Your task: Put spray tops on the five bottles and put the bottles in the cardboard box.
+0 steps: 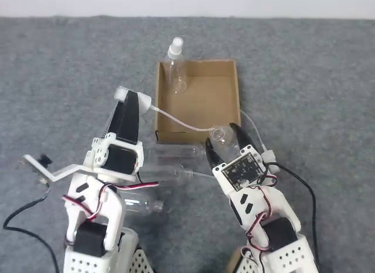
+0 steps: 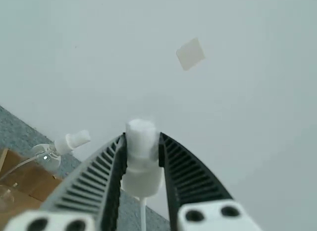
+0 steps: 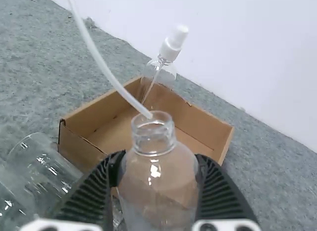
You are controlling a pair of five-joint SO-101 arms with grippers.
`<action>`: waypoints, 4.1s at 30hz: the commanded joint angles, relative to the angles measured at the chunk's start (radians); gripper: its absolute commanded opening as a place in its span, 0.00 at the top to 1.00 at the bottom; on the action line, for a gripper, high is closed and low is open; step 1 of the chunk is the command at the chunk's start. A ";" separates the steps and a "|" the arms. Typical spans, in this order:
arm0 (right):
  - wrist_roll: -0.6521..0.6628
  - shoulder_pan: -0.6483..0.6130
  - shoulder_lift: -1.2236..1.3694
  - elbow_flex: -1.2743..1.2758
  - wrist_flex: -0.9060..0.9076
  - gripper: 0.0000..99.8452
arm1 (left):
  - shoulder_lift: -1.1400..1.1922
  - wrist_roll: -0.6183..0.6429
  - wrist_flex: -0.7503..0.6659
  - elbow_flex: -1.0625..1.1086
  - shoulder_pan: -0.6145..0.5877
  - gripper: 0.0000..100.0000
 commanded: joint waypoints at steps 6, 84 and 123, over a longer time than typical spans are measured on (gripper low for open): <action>0.017 -0.010 -0.018 -0.009 -0.028 0.94 | -0.018 -0.021 -0.064 -0.001 0.025 0.99; 0.017 -0.030 -0.015 0.046 -0.088 0.95 | -0.021 0.055 0.112 -0.145 0.015 0.99; 0.017 -0.030 -0.016 0.046 -0.088 0.95 | -0.021 0.006 0.241 -0.248 0.037 0.99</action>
